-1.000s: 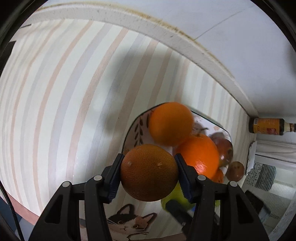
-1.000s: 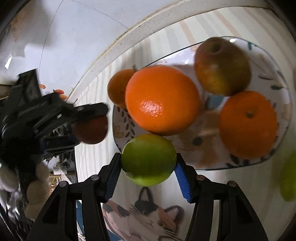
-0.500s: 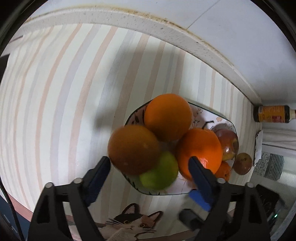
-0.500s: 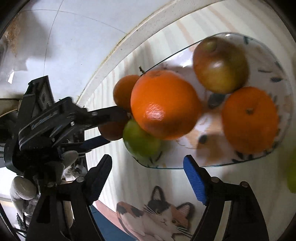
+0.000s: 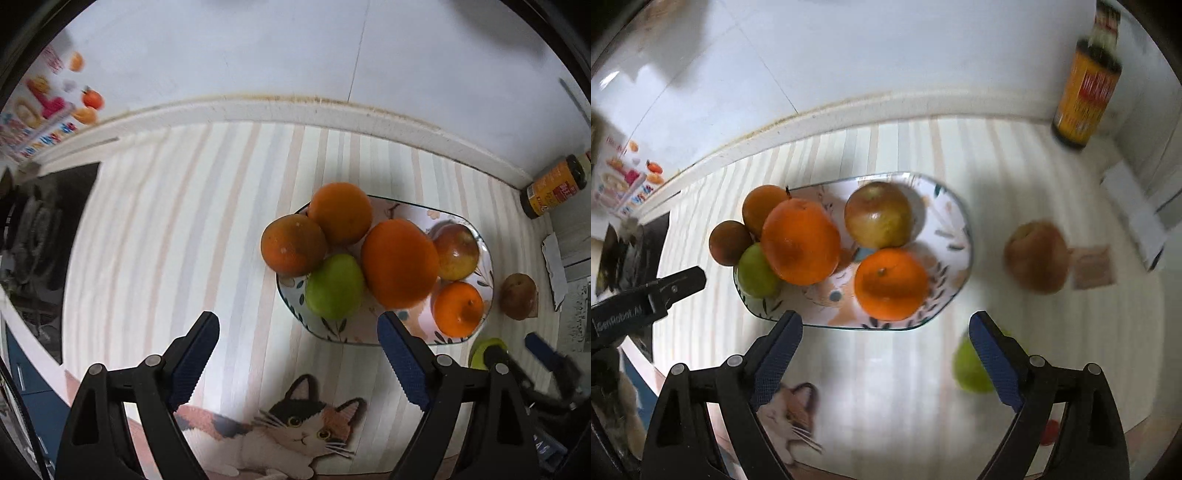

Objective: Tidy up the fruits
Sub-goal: 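Place the brown-orange fruit on the plate with the left tool while the right tool places the green apple, then open both tools and lift them away from the plate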

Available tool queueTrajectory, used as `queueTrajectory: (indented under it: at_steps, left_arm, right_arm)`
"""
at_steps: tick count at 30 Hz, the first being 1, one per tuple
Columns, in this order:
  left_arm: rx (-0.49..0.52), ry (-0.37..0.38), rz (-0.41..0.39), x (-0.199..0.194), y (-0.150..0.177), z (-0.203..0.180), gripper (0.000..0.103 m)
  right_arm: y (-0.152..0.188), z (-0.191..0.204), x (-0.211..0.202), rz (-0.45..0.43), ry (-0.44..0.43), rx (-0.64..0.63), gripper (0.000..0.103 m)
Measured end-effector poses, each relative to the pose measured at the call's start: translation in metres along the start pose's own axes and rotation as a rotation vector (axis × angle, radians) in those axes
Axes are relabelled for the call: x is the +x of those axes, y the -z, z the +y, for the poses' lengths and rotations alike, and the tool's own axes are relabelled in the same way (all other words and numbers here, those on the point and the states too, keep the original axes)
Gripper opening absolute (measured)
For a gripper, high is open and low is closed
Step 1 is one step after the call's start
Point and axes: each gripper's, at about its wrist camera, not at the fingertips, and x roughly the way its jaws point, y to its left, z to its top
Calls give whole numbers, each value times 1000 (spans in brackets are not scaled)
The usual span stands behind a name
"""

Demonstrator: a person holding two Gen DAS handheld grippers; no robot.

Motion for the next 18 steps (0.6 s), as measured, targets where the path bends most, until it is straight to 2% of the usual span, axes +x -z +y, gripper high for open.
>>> queueTrajectory:
  at_steps: [6, 13, 18]
  left_arm:
    - [11, -16, -95, -43, 28, -12, 88]
    - [45, -11, -192, -99, 56, -10, 88]
    - [60, 14, -232, -131, 75, -5, 88]
  right_arm:
    - [11, 5, -48, -75, 14, -83, 94]
    - [34, 10, -106, -140, 11, -89, 94]
    - [52, 17, -150, -183, 6, -93, 94]
